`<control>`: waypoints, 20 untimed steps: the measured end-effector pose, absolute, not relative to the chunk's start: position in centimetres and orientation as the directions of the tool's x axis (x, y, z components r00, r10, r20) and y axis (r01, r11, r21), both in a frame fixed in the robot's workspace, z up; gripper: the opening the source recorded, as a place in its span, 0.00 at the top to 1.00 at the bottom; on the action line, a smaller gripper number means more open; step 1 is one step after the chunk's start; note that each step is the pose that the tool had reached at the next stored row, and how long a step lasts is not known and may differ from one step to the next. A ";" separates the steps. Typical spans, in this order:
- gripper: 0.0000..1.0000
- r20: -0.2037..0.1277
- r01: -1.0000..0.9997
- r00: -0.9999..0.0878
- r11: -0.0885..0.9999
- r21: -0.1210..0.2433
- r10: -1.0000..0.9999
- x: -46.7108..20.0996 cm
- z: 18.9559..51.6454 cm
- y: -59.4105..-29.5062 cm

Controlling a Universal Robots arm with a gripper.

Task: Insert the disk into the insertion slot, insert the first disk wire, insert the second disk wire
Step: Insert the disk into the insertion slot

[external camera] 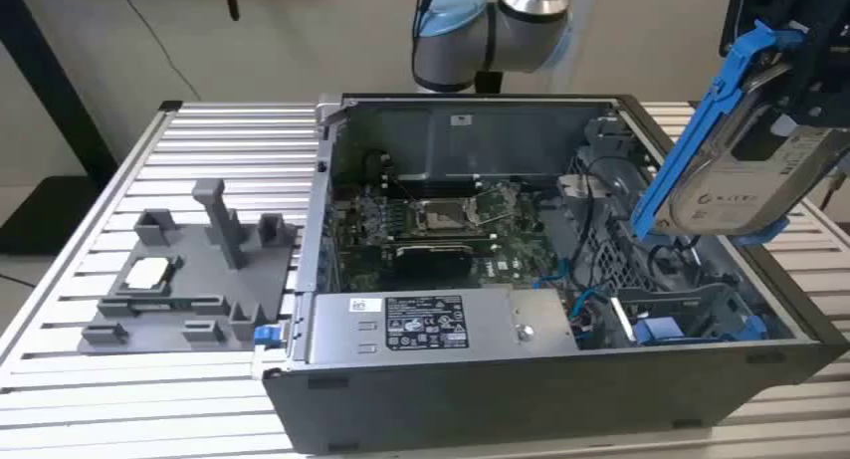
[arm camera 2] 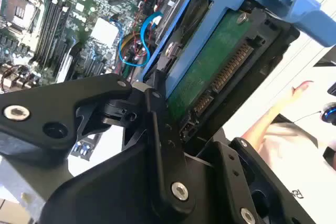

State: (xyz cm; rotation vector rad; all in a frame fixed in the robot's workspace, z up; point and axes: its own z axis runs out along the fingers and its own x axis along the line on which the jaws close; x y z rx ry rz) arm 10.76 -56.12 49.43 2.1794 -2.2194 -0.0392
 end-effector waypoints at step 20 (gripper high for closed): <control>0.67 0.007 -0.999 -0.018 0.018 0.040 -1.000 10.8 48.9 -56.1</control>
